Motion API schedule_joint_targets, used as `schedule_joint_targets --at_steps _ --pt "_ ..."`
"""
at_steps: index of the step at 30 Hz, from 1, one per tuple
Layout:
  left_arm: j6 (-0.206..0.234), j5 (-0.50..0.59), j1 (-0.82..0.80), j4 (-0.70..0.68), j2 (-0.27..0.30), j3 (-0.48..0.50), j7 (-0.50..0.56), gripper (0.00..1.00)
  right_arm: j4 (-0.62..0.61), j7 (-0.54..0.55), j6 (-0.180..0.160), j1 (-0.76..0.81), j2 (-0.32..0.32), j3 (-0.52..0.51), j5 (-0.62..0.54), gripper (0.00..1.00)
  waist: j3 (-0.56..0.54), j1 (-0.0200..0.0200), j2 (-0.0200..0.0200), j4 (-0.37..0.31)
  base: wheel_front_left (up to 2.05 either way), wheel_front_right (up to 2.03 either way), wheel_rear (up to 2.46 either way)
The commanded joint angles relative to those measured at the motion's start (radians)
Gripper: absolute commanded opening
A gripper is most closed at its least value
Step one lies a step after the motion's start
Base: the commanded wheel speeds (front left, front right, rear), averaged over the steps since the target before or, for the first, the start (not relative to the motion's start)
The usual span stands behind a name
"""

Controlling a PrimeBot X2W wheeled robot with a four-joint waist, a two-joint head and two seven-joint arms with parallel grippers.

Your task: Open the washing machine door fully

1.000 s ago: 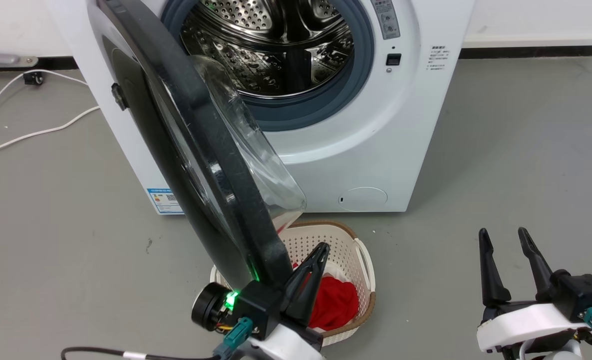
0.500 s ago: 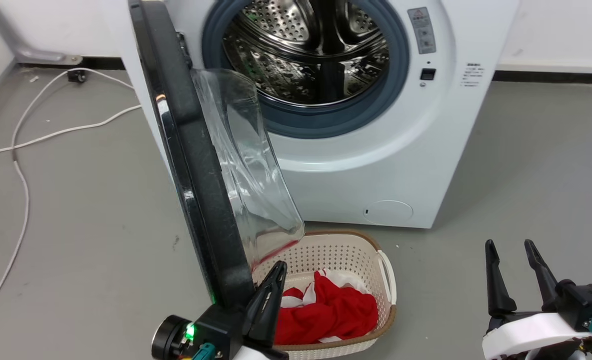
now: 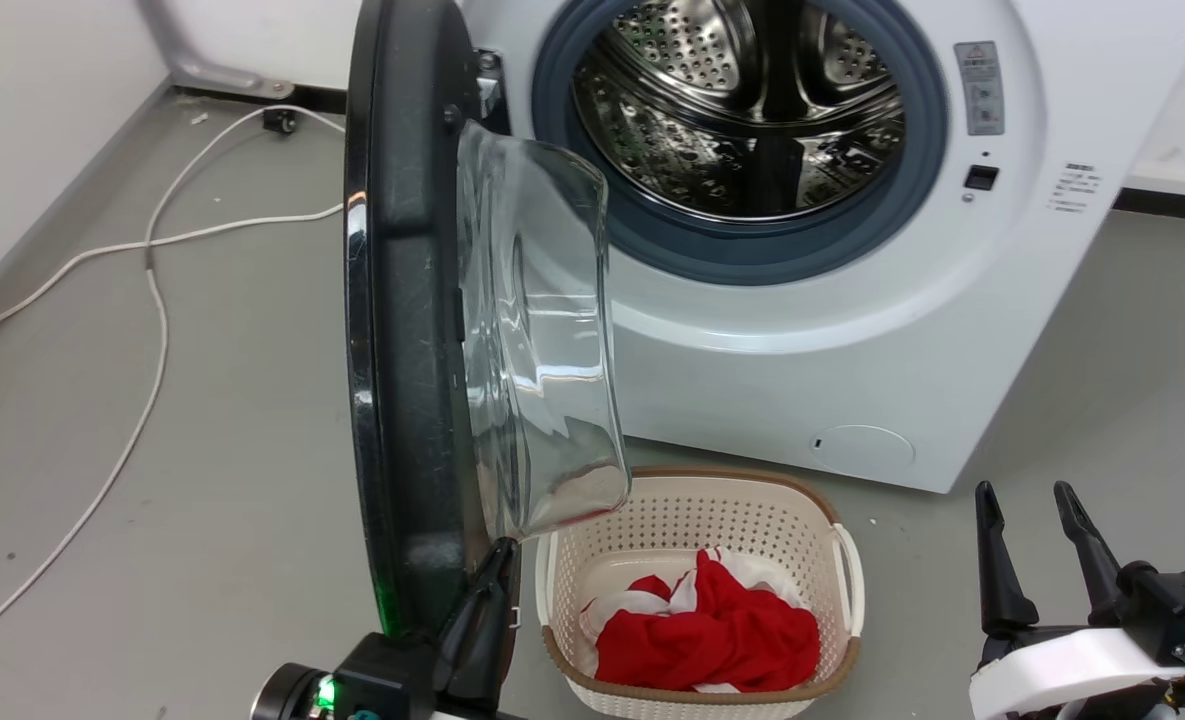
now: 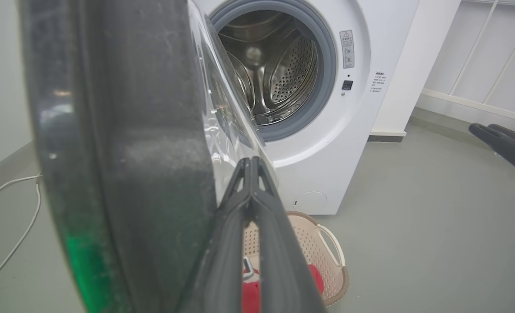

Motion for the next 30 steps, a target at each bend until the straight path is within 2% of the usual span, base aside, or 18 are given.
schedule_joint_targets --at_steps 1,14,23,30 --pt "0.016 -0.008 0.011 -0.002 0.012 0.023 -0.004 0.00 -0.007 0.002 -0.001 0.014 0.002 -0.003 0.004 1.00 0.002 0.0000 0.0000 0.028 0.00 0.00 0.00" --pt "0.064 -0.026 0.032 -0.008 0.059 0.118 -0.033 0.00 -0.017 0.000 -0.001 0.002 0.001 -0.007 -0.002 1.00 0.016 0.0000 0.0000 0.109 0.00 0.00 0.00" --pt "0.067 -0.071 0.017 0.018 0.076 0.189 -0.068 0.00 -0.023 0.004 -0.001 -0.006 0.001 -0.008 -0.004 1.00 0.027 0.0000 0.0000 0.121 0.00 0.00 0.00" --pt "0.063 -0.124 -0.017 0.076 0.101 0.297 -0.116 0.00 -0.035 0.014 -0.001 -0.016 0.001 -0.005 -0.013 1.00 0.053 0.0000 0.0000 0.106 0.00 0.00 0.00"
